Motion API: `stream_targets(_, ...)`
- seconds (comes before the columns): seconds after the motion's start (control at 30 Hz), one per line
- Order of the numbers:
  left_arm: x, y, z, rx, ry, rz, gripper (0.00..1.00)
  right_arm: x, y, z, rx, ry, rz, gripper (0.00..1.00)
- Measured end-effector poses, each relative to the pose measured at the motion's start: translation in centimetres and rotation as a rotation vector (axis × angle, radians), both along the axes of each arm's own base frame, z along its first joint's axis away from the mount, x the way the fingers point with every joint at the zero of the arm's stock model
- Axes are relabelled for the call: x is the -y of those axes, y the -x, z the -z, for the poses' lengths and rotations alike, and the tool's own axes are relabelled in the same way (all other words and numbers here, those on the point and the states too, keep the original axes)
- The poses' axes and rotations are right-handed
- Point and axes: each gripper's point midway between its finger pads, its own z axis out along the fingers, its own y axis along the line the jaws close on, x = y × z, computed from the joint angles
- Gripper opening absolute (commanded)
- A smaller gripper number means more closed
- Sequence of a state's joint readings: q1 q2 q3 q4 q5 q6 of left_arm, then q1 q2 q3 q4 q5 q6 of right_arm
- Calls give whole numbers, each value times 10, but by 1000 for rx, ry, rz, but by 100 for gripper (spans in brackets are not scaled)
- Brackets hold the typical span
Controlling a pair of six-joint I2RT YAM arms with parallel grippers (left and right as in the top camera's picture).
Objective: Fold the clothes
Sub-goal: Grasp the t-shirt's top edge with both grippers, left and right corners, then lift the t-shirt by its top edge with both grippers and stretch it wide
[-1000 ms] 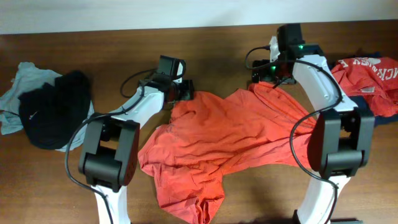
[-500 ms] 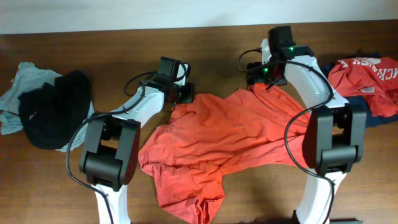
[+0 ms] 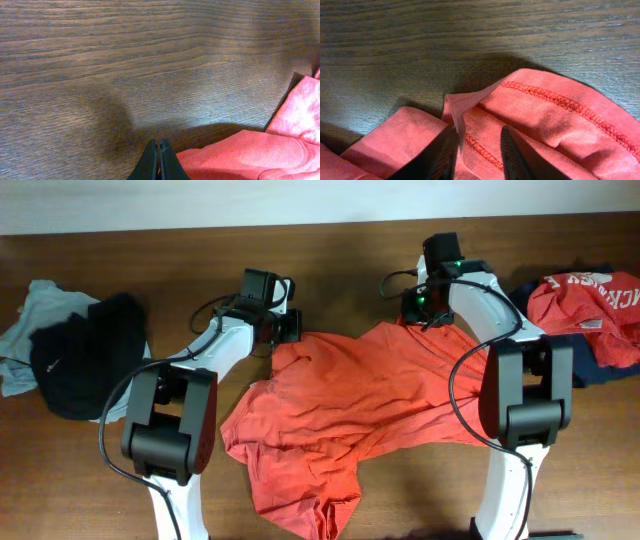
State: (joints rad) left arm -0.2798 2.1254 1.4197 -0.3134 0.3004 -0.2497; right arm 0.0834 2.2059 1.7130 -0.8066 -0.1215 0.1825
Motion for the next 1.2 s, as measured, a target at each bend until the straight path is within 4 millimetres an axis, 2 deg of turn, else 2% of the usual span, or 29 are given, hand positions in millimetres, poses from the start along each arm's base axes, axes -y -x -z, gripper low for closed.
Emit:
stream_targets(0.3,0,0,0,0,0,0,1,-13,-5,7,15,-2,-24,31)
stream_targets(0.33,0,0,0,0,0,0,1,-16,-6,10,17,-2,-29,23)
stream_targets(0.37,0,0,0,0,0,0,1,-18,-6,14,15,-2,-34,7)
stream_targets(0.4,0,0,0,0,0,0,1,-20,-6,18,11,-3,-33,4)
stream_targets(0.5,0,0,0,0,-1,-1,1,-23,-8,22,16,-3,-40,4)
stream_targets(0.6,-4,-1,1,4,-19,-12,1,-19,-7,15,-2,0,-33,4)
stream_targets(0.73,-18,-2,4,-16,-63,-47,1,-8,-20,-31,5,8,-19,4)
stream_targets(0.83,-39,-12,-5,-8,-94,-97,1,6,-33,-81,58,16,-12,4)
stream_targets(0.9,-71,-30,-43,68,-151,-174,1,21,-36,-134,111,26,-1,4)
stream_targets(0.93,-77,-34,-56,100,-168,-186,1,26,-33,-148,115,28,4,4)
stream_targets(1.03,-96,-47,-112,229,-222,-229,1,41,-25,-179,135,32,29,4)
stream_targets(1.07,-103,-49,-138,291,-246,-248,1,48,-22,-190,144,33,41,4)
stream_targets(1.2,-121,-45,-212,450,-296,-318,1,64,-10,-212,149,35,74,4)
